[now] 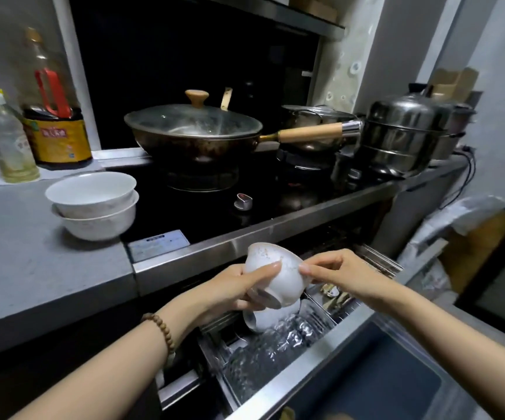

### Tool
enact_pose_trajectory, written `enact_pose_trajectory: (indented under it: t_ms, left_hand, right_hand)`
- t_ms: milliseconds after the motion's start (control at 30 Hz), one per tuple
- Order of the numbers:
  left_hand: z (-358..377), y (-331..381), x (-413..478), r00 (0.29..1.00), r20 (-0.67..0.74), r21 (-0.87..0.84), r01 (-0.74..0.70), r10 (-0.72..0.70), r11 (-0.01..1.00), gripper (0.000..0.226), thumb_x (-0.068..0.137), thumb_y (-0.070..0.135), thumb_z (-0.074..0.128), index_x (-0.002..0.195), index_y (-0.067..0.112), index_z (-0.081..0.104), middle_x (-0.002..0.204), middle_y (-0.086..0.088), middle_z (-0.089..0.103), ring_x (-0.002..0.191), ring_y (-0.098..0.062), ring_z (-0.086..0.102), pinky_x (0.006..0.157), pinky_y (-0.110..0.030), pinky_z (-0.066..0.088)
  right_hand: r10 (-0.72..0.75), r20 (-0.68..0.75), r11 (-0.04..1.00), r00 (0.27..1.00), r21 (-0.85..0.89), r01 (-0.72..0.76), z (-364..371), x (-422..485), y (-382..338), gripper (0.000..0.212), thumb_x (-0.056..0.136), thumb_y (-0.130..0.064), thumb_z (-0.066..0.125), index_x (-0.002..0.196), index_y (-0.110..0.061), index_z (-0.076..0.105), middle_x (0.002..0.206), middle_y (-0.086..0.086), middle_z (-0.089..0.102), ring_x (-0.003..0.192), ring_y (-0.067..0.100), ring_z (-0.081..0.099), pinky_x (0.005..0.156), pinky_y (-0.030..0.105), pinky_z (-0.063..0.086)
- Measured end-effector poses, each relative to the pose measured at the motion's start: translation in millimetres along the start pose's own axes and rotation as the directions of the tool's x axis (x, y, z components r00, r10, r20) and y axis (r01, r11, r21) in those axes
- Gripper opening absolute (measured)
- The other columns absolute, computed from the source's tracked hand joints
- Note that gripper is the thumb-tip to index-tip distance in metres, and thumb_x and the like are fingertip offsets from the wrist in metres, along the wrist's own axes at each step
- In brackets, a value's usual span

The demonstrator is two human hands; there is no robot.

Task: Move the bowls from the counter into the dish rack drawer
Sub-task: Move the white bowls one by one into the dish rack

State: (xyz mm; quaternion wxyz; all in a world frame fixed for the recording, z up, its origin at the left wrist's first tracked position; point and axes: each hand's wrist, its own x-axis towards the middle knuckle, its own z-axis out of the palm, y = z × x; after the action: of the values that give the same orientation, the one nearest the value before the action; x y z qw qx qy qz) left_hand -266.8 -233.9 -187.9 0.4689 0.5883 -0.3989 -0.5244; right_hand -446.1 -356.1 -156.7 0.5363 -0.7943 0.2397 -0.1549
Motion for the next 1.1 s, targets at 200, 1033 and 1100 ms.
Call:
enact_pose_trajectory:
  t_ms: [200,1033,1100]
  left_hand:
    - [10,-55,37,0.981,0.036,0.035,0.189,-0.190,0.981,0.066,0.072,0.058,0.068,0.117,0.011,0.058,0.108,-0.022,0.069,0.096,-0.029,0.069,0.096,-0.043,0.051]
    - [-42,-193,149,0.884,-0.272,-0.267,0.312,-0.382,0.912,0.033,0.082,0.051,0.058,0.100,0.025,0.068,0.108,0.006,0.069,0.095,-0.004,0.062,0.089,-0.023,0.050]
    - [-44,-200,153,0.868,-0.281,-0.234,0.352,-0.410,0.906,0.055,0.068,0.066,0.064,0.105,0.025,0.068,0.112,0.004,0.069,0.095,-0.005,0.063,0.099,-0.029,0.047]
  right_hand:
    - [0.124,0.060,0.992,0.991,-0.028,-0.122,0,15,59,0.023,0.069,-0.029,0.075,0.085,-0.013,0.077,0.087,0.010,0.075,0.079,0.013,0.066,0.077,0.023,0.053]
    - [0.383,-0.030,0.923,0.923,0.044,-0.382,62,152,199,0.022,0.077,0.000,0.071,0.092,0.016,0.067,0.037,-0.014,0.057,0.038,-0.008,0.049,0.045,0.005,0.038]
    - [0.420,-0.040,0.907,0.906,0.040,-0.419,64,155,208,0.020,0.077,0.001,0.071,0.089,0.017,0.067,0.037,-0.013,0.057,0.035,-0.008,0.048,0.042,0.005,0.038]
